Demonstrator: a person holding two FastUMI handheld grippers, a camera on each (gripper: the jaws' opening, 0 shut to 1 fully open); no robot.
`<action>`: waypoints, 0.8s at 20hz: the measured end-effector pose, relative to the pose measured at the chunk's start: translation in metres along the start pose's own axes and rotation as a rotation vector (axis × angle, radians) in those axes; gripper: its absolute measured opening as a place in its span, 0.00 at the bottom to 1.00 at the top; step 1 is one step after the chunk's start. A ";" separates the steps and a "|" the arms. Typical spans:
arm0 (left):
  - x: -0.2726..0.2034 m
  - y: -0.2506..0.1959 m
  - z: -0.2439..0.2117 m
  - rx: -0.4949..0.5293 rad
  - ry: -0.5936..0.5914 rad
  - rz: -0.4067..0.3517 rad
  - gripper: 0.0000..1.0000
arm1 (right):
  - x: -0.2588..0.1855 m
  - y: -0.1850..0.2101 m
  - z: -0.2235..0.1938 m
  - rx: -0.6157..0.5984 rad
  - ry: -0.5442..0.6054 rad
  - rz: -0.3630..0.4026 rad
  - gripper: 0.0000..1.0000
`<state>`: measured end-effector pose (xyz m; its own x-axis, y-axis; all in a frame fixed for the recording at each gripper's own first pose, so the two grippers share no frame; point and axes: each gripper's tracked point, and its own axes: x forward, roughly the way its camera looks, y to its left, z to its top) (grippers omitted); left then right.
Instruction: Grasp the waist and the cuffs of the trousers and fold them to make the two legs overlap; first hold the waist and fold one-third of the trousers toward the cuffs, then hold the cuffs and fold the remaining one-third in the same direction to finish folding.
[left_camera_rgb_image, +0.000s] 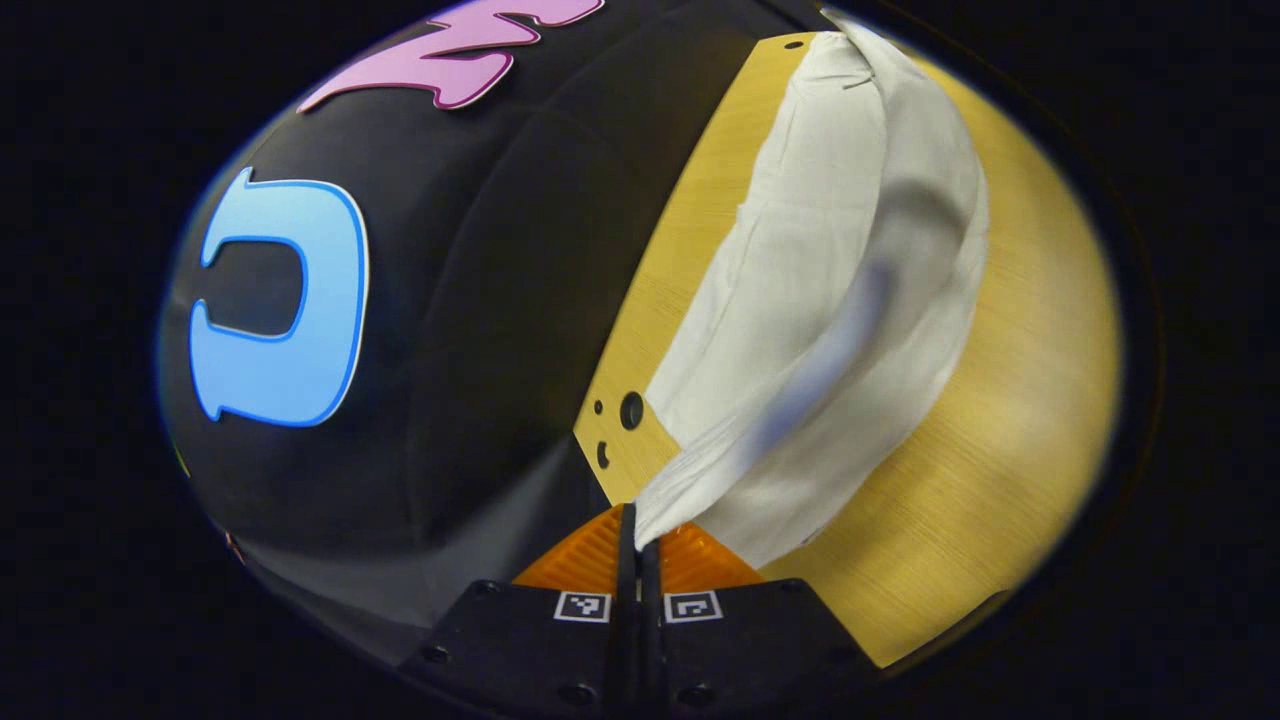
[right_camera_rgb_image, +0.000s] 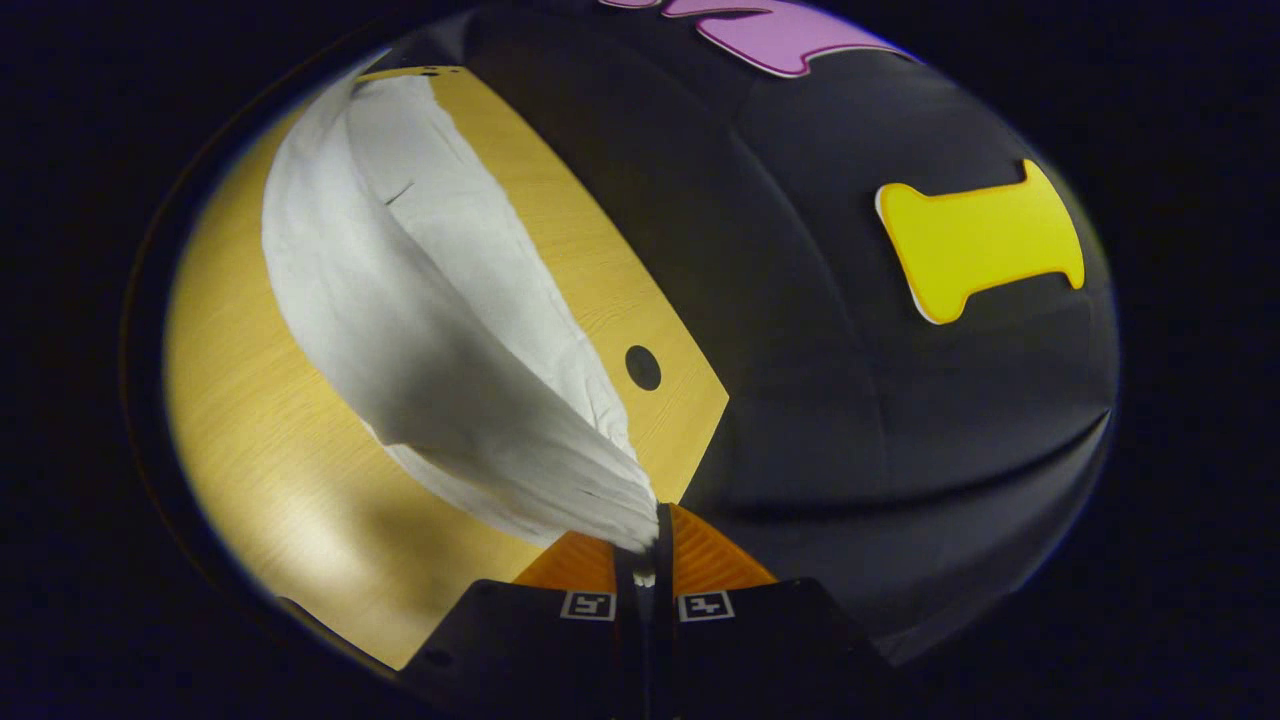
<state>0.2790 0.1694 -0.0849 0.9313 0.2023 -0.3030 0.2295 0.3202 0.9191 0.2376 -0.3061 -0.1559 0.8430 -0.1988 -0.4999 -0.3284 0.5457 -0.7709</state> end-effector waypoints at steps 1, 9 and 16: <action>0.011 0.004 0.008 0.010 -0.007 -0.001 0.05 | 0.010 -0.005 0.006 0.051 0.000 -0.008 0.08; 0.092 0.000 0.023 0.143 -0.010 -0.031 0.05 | 0.083 -0.003 0.028 0.353 0.077 0.020 0.12; 0.081 -0.023 0.007 -0.015 0.038 -0.036 0.96 | 0.065 -0.006 0.017 0.579 0.142 0.033 0.97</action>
<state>0.3516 0.1717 -0.1292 0.9111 0.2253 -0.3452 0.2580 0.3414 0.9038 0.3018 -0.3086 -0.1776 0.7578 -0.2594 -0.5987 -0.0340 0.9006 -0.4333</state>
